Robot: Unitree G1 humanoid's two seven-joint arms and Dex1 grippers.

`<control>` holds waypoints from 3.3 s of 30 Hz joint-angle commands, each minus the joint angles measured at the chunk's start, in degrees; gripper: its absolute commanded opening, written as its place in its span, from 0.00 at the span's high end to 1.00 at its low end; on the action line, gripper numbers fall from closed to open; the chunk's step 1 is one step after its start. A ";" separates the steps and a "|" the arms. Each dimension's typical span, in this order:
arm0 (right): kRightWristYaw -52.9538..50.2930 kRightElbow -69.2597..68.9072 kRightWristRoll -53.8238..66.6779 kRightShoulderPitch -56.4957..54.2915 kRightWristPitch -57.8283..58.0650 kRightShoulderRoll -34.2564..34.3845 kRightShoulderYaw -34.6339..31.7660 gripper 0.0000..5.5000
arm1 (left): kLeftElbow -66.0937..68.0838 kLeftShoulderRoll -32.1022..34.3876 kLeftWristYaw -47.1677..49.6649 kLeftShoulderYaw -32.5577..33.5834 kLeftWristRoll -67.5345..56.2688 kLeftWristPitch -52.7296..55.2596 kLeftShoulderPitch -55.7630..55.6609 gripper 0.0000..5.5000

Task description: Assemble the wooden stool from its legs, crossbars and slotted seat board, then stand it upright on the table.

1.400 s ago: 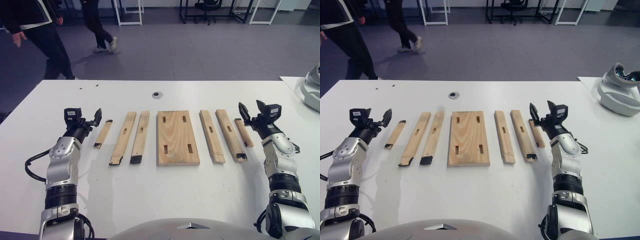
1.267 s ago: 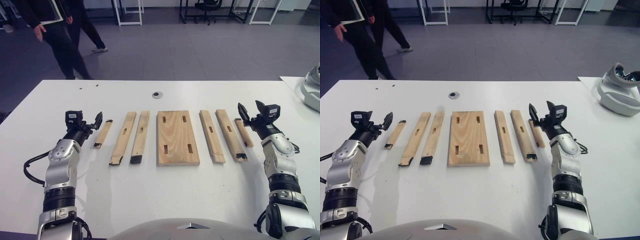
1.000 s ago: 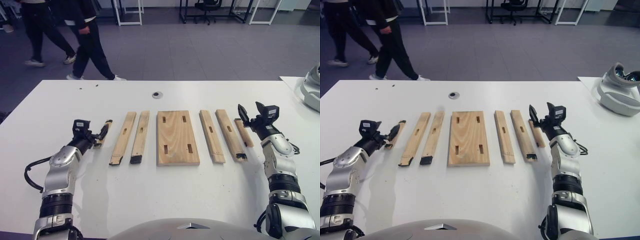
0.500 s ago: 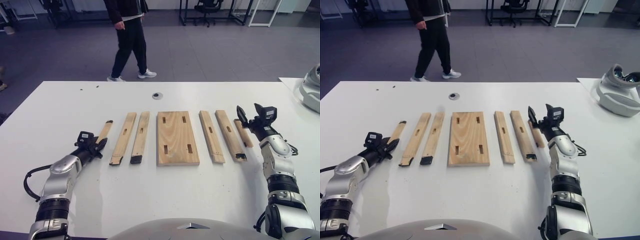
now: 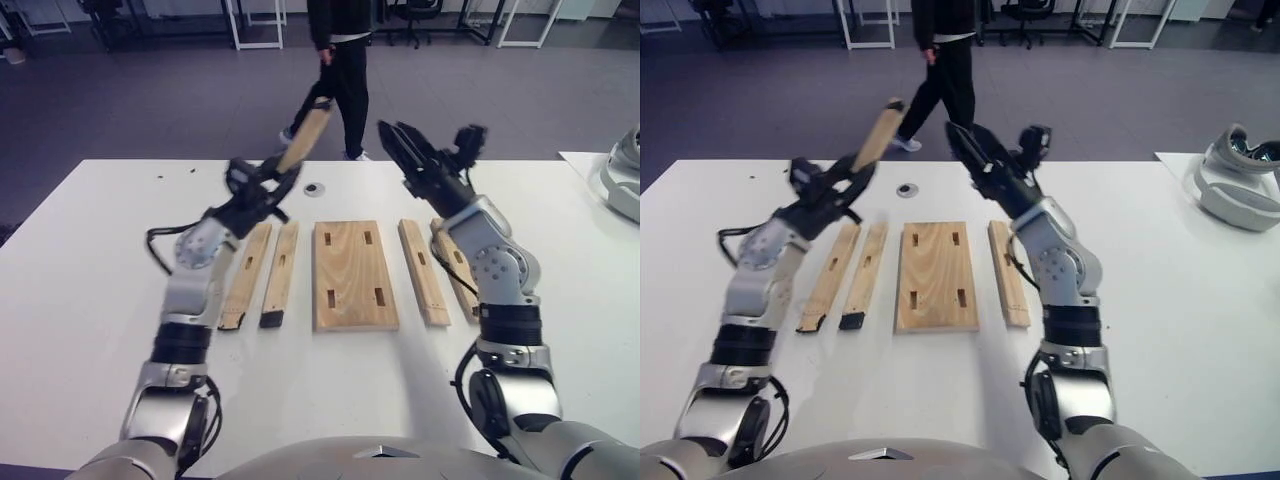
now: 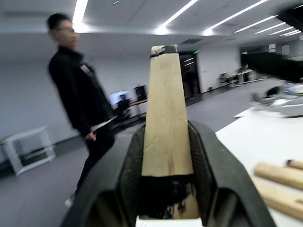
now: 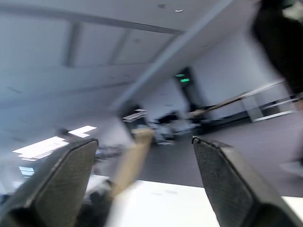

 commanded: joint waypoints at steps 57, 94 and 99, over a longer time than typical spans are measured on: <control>-4.53 3.24 -22.68 24.48 -22.60 -4.85 -5.67 0.93 | -3.64 0.97 11.61 10.61 1.57 7.32 13.54 0.48; 2.91 12.48 -29.01 24.47 -25.78 -9.96 0.31 0.81 | -2.58 1.95 10.87 8.45 3.72 6.88 15.21 0.48; 0.34 8.06 -29.61 23.27 -16.59 -11.57 0.24 0.65 | -2.25 1.78 11.23 8.60 3.90 6.47 14.87 0.48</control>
